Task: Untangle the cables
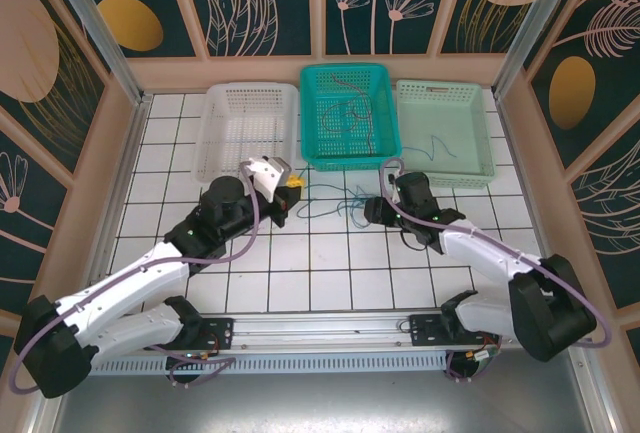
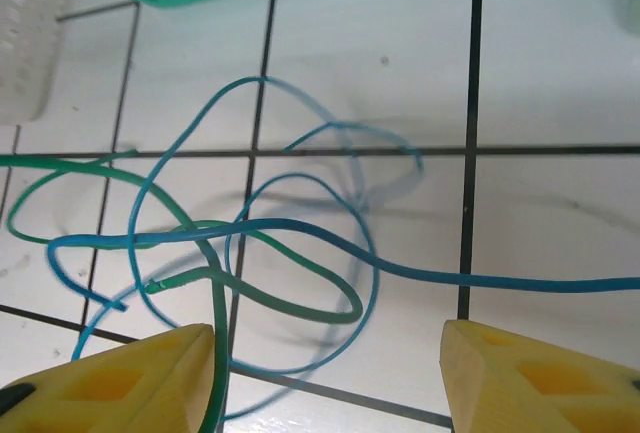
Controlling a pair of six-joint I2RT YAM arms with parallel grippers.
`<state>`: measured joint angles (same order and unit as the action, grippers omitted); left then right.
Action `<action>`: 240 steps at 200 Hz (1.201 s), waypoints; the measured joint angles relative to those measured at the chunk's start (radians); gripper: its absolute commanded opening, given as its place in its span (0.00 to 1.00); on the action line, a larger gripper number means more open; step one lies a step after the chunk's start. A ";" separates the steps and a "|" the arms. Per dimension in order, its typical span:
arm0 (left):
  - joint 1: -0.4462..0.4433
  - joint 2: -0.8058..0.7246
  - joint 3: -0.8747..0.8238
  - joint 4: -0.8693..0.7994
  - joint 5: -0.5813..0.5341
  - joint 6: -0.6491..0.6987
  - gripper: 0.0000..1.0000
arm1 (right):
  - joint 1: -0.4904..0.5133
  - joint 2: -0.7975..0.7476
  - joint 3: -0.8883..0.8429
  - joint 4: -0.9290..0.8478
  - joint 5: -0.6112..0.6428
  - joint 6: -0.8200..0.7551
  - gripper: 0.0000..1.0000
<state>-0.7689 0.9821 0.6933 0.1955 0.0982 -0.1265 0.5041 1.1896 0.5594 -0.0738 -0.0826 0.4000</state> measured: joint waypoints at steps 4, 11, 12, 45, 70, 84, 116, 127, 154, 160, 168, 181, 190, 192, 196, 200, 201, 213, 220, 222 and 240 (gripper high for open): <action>0.000 -0.005 0.008 -0.003 -0.004 0.000 0.00 | 0.000 -0.009 -0.001 0.000 0.005 -0.001 0.61; 0.000 -0.014 0.026 -0.010 -0.010 0.000 0.00 | 0.000 -0.025 -0.003 -0.001 0.014 -0.001 0.61; 0.000 -0.016 0.031 -0.011 -0.011 0.000 0.00 | 0.000 -0.026 -0.004 -0.001 0.015 -0.002 0.61; 0.000 -0.044 0.095 -0.027 -0.036 0.011 0.00 | 0.000 -0.058 -0.011 -0.026 0.078 0.001 0.59; 0.000 -0.058 0.096 -0.029 -0.051 0.011 0.00 | -0.001 -0.053 -0.011 -0.067 0.114 0.001 0.58; 0.000 -0.060 0.096 -0.032 -0.056 0.011 0.00 | -0.001 -0.043 -0.011 -0.086 0.133 -0.001 0.58; 0.000 -0.071 0.097 -0.044 -0.053 0.017 0.00 | -0.001 -0.042 -0.011 -0.109 0.154 -0.003 0.58; 0.000 -0.072 0.098 -0.048 -0.048 0.020 0.00 | -0.001 -0.047 -0.011 -0.109 0.154 -0.006 0.60; 0.000 -0.071 0.100 -0.053 -0.020 0.023 0.00 | -0.001 -0.069 -0.011 -0.102 0.142 -0.029 0.64; 0.000 -0.071 0.100 -0.053 -0.011 0.023 0.00 | -0.001 -0.074 -0.011 -0.097 0.135 -0.036 0.65; 0.000 -0.069 0.100 -0.053 -0.001 0.026 0.00 | -0.001 -0.079 -0.011 -0.090 0.126 -0.047 0.65; 0.000 -0.067 0.100 -0.054 0.010 0.029 0.00 | -0.001 -0.090 -0.011 -0.077 0.101 -0.062 0.67; 0.000 -0.066 0.100 -0.055 0.020 0.030 0.00 | -0.001 -0.102 -0.013 -0.063 0.087 -0.073 0.67; 0.000 -0.066 0.100 -0.056 0.022 0.031 0.00 | -0.001 -0.105 -0.014 -0.059 0.084 -0.074 0.67; 0.000 -0.066 0.100 -0.057 0.025 0.032 0.00 | -0.001 -0.111 -0.016 -0.053 0.080 -0.080 0.67; 0.000 -0.066 0.100 -0.058 0.028 0.033 0.00 | -0.001 -0.117 -0.017 -0.048 0.078 -0.082 0.68; 0.000 -0.066 0.100 -0.058 0.029 0.033 0.00 | -0.001 -0.120 -0.018 -0.047 0.077 -0.084 0.68; 0.000 -0.064 0.100 -0.059 0.036 0.036 0.00 | -0.001 -0.135 -0.018 -0.038 0.075 -0.089 0.68; 0.000 -0.061 0.100 -0.059 0.045 0.037 0.00 | -0.001 -0.141 -0.018 -0.036 0.079 -0.090 0.68; 0.000 -0.060 0.100 -0.059 0.048 0.038 0.00 | -0.001 -0.142 -0.018 -0.036 0.082 -0.089 0.69; 0.000 -0.046 0.100 -0.059 0.071 0.042 0.00 | -0.003 -0.143 -0.018 -0.042 0.105 -0.087 0.68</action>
<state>-0.7689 0.9360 0.7929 0.1368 0.1688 -0.0849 0.5014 1.0470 0.5411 -0.1162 0.0227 0.3130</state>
